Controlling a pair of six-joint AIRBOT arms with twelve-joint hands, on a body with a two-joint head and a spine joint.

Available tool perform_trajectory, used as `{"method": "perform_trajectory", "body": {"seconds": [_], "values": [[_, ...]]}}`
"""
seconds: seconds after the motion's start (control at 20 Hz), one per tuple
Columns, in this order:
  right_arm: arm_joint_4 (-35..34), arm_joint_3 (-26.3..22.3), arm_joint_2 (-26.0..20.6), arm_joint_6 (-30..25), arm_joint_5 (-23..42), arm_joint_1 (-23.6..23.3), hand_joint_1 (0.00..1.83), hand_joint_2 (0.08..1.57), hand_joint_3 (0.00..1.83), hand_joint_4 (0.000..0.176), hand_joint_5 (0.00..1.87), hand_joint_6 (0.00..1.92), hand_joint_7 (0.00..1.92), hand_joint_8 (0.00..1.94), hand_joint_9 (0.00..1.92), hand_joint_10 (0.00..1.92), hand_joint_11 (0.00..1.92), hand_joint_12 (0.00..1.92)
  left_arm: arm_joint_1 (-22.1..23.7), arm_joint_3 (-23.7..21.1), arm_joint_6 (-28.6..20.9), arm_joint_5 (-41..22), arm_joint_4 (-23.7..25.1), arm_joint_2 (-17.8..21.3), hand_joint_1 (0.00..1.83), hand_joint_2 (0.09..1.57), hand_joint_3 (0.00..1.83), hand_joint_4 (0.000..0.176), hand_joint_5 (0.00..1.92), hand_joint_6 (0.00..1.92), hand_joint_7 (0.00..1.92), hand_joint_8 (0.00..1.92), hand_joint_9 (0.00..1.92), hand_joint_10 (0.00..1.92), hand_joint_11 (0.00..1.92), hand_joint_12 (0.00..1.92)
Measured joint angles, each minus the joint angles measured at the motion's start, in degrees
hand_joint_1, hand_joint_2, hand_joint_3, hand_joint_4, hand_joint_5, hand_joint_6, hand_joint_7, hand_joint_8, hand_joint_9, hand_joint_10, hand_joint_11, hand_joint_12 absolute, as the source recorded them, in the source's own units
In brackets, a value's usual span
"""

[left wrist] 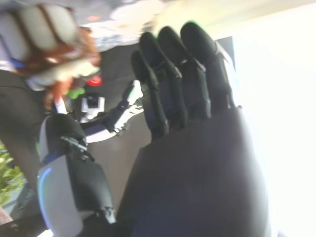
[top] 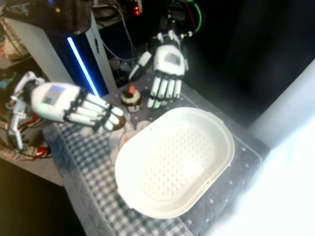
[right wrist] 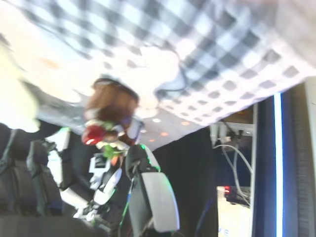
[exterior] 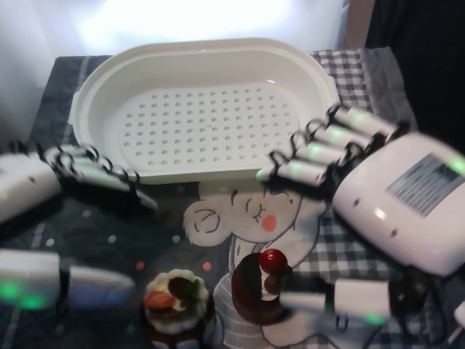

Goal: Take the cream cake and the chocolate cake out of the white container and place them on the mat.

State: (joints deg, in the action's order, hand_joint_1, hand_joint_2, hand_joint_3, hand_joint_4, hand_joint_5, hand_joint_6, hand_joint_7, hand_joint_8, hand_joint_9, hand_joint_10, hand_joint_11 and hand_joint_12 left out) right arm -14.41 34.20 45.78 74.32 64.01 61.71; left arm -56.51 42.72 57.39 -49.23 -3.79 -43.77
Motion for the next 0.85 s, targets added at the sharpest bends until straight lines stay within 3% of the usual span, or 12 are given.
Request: {"method": "perform_trajectory", "body": {"seconds": [0.05,0.15,0.2,0.25,0.45,0.5,0.55,0.65,0.7,0.75,0.8,0.85], "values": [[-0.22,0.35,-0.2,-0.02,0.92,0.0,0.79,1.0,0.17,0.0,0.56,1.08,0.73,1.11,0.63,1.28,0.45,1.66,-0.13,0.0,-0.02,-1.49,-0.61,0.37,0.67,1.35,0.0,0.131,0.55,1.37,0.62,0.86,0.54,1.2,0.41,1.45],[-1.73,1.36,-0.83,-0.13,5.05,0.0,0.83,0.85,0.5,0.0,0.58,1.22,0.87,1.18,0.78,1.29,0.59,1.66,-0.26,0.02,0.11,-7.41,-3.02,1.42,0.8,1.32,0.0,0.174,0.61,1.52,0.77,0.78,0.72,1.07,0.58,1.32],[-2.03,1.73,-0.83,-0.15,7.34,0.0,0.86,0.83,0.52,0.0,0.65,1.16,0.93,1.11,0.89,1.19,0.72,1.53,-0.26,0.2,0.39,-9.99,-3.96,1.62,1.09,1.24,0.0,0.031,0.71,1.32,0.83,1.19,0.83,0.92,0.68,1.28],[-2.03,2.12,-0.83,-0.17,9.99,0.0,0.79,0.9,0.45,0.0,0.66,1.14,0.91,1.13,0.92,1.19,0.75,1.51,-0.13,0.5,1.33,-12.96,-4.76,1.66,1.14,1.22,0.0,0.006,0.73,1.29,0.84,1.27,0.9,0.8,0.75,1.19],[-2.82,3.96,-2.49,-0.46,19.78,0.0,0.3,1.1,0.29,0.0,0.18,1.37,0.68,1.39,0.69,1.49,0.5,1.87,1.9,1.57,3.21,-21.79,-6.19,1.64,1.17,1.26,0.0,0.0,0.61,1.35,0.83,1.41,0.96,0.52,0.61,1.19],[-4.07,4.46,-3.23,-0.5,23.3,0.0,0.18,1.2,0.15,0.0,0.22,1.3,0.6,1.36,0.61,1.45,0.52,1.85,2.86,1.92,4.76,-25.03,-7.06,1.6,0.87,1.32,0.0,0.098,0.58,1.54,0.74,0.91,0.93,0.51,0.58,1.25],[-4.9,4.96,-3.76,-0.44,26.01,0.0,0.07,1.27,0.09,0.0,0.09,1.18,0.46,1.24,0.53,1.36,0.45,1.75,3.5,2.27,5.25,-27.96,-7.85,1.6,0.65,1.23,0.0,0.0,0.56,0.67,0.8,0.49,0.95,0.34,0.63,1.1],[-6.21,5.51,-4.98,-0.5,29.75,0.0,0.05,1.26,0.04,0.0,0.02,0.78,0.39,1.11,0.46,1.3,0.36,1.72,4.2,3.32,5.95,-31.93,-8.87,1.6,0.61,1.24,0.0,0.0,0.64,0.25,0.88,0.24,0.99,0.22,0.65,1.08],[-6.32,6.03,-5.25,-0.52,30.6,0.0,0.15,1.22,0.0,0.019,0.0,0.1,0.07,0.39,0.21,1.08,0.04,1.66,4.22,3.72,5.88,-34.73,-9.55,1.6,0.6,1.2,0.0,0.0,0.94,0.06,1.02,0.05,1.07,0.14,0.6,1.2],[-6.4,6.54,-5.2,-0.55,30.75,-0.13,0.1,1.22,0.0,0.009,0.0,0.02,0.11,0.16,0.2,0.86,0.01,1.43,4.24,3.8,5.92,-37.55,-9.75,1.6,0.56,1.16,0.0,0.0,0.9,0.01,1.01,0.01,1.08,0.11,0.63,1.21],[-6.47,6.78,-5.03,-0.5,29.94,-1.42,0.04,1.24,0.0,0.107,0.05,0.04,0.2,0.08,0.12,0.57,0.0,0.76,4.24,3.8,6.23,-39.12,-9.55,1.57,0.48,1.12,0.0,0.0,0.83,0.0,0.99,0.0,1.06,0.08,0.56,1.28],[-6.45,7.26,-4.81,-0.55,29.62,-3.91,0.07,1.25,0.0,0.153,0.01,0.34,0.29,0.14,0.16,0.66,0.0,0.56,4.22,3.69,6.95,-41.03,-9.53,1.42,0.46,1.07,0.0,0.0,0.79,0.0,0.97,0.0,1.04,0.07,0.53,1.27]]}}
